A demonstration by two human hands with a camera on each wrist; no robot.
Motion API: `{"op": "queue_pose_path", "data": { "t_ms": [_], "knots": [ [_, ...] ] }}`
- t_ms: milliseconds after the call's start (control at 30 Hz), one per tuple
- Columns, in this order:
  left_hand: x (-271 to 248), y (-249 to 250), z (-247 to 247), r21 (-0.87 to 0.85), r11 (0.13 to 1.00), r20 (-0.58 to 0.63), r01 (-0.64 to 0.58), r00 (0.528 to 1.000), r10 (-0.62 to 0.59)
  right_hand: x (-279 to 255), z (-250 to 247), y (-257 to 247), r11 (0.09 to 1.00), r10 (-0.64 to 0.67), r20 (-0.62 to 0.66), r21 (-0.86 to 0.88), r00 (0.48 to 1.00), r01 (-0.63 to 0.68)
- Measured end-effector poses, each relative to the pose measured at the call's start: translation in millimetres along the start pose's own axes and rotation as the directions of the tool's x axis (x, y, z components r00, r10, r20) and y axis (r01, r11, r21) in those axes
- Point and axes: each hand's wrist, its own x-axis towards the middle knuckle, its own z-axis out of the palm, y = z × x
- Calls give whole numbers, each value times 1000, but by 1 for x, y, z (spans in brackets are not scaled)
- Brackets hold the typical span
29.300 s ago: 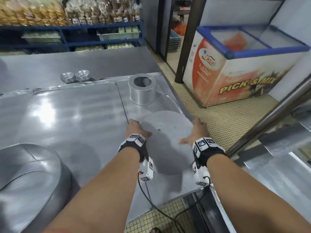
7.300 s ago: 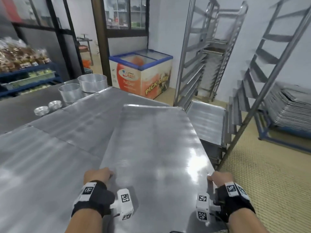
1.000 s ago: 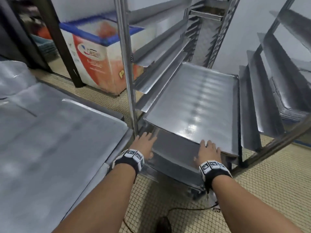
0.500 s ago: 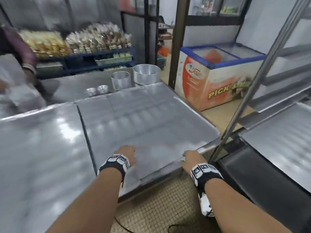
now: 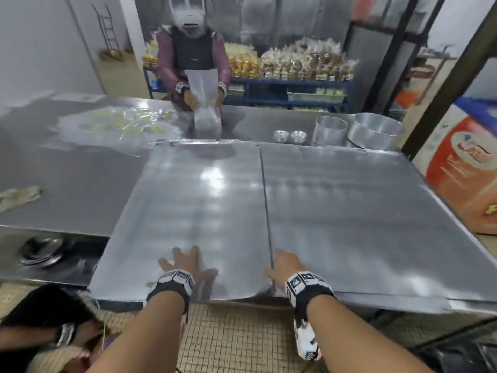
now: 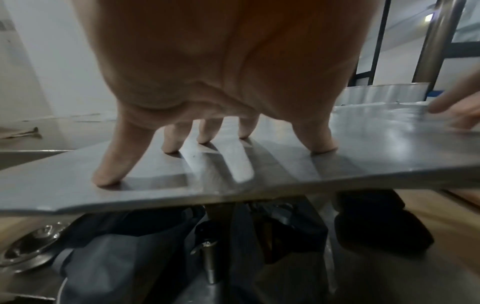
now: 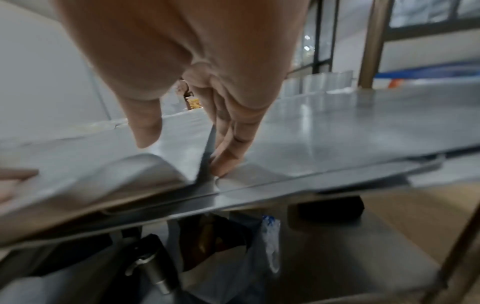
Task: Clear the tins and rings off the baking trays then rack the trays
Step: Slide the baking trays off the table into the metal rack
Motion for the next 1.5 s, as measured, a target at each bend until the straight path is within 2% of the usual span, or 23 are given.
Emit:
{"op": "queue_pose_path", "data": {
  "t_ms": [133,300,433,600,767,933,1000,1067,1267,1500],
  "knots": [
    [-11,-7,6,-61,998,-14,-29,1000,28,6,14,-19,984,88,-47,162,995,-80],
    [-18,-2,8,-29,999,16,-17,1000,18,6,14,-18,968,217,-41,140,975,-210],
    [-19,-12,2,7,1000,-5,-26,1000,26,-3,10,0,948,252,-54,214,966,-235],
    [-30,-48,0,-54,986,-59,156,985,-160,-22,-2,37,924,297,-52,269,953,-273],
    [-65,-64,13,-103,961,-77,257,961,-265,-55,-7,72,902,332,-62,311,941,-298],
    [-99,-62,35,-284,857,-38,431,888,-459,-91,-5,106,882,341,-66,367,938,-295],
    [-104,-69,47,-352,822,28,447,883,-468,-103,-4,115,870,359,-59,383,931,-311],
    [-107,-77,57,-325,838,95,438,897,-432,-115,-4,120,864,375,-60,385,925,-325],
    [-128,-78,67,-331,843,111,425,904,-412,-141,-5,133,866,399,-74,359,914,-349],
    [-146,-61,46,-330,861,60,386,919,-390,-175,3,150,871,449,36,202,893,-447]
  ]
}}
